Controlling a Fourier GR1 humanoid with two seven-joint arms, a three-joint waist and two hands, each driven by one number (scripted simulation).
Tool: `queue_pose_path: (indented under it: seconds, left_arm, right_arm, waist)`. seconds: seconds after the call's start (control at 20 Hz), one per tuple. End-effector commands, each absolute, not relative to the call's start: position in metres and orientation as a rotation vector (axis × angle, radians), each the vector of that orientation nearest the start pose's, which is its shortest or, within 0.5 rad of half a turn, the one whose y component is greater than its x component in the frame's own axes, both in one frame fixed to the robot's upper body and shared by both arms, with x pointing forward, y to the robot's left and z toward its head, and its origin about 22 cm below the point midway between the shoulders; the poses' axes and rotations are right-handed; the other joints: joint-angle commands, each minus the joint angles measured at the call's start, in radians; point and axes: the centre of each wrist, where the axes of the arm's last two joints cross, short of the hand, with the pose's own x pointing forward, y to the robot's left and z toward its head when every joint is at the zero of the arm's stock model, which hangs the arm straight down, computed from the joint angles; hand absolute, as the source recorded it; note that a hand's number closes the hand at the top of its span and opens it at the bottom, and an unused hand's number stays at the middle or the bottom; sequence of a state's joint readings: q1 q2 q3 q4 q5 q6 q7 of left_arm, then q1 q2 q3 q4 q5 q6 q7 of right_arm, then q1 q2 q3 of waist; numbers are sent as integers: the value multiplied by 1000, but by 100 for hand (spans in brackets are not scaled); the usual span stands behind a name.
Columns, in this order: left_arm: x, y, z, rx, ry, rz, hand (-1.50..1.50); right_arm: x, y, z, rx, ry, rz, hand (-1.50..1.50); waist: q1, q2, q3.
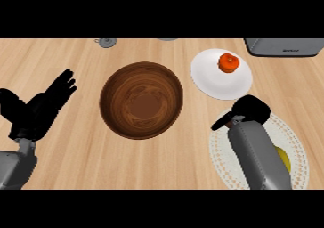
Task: Pick the sweet potato from the placemat and place it in the bowl
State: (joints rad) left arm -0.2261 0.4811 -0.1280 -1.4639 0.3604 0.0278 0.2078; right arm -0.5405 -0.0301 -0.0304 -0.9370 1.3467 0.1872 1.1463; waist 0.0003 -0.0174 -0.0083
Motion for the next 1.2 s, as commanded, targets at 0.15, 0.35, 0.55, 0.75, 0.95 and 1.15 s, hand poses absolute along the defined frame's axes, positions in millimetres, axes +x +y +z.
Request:
queue_pose_path:
  seconds: [0.15,0.35,0.55,0.75,0.95,1.15]
  left_arm:
    - [286,291,55,30,-1420,-217,0]
    - [289,302,59,35,-1430,-210,0]
    - [299,296,70,28,-1413,-221,0]
    - [287,311,60,51,-1407,-193,0]
    - [288,307,57,55,-1400,-166,0]
    - [276,320,54,83,-1388,-163,0]
  right_arm:
    - [361,-167,-3,-1400,-63,701,150]
    - [351,-157,-9,-1427,-68,721,150]
    - [353,-157,-6,-1441,-147,745,150]
    - [332,-154,8,-1050,-706,1105,150]
    - [314,-162,19,-820,-1055,1251,150]
    - [282,-185,53,-767,-1214,1305,150]
  waist:
    - [6,17,8]
    - [8,16,8]
    - [2,17,8]
    - [-16,0,9]
    - [-51,-6,10]
    - [-52,-10,7]
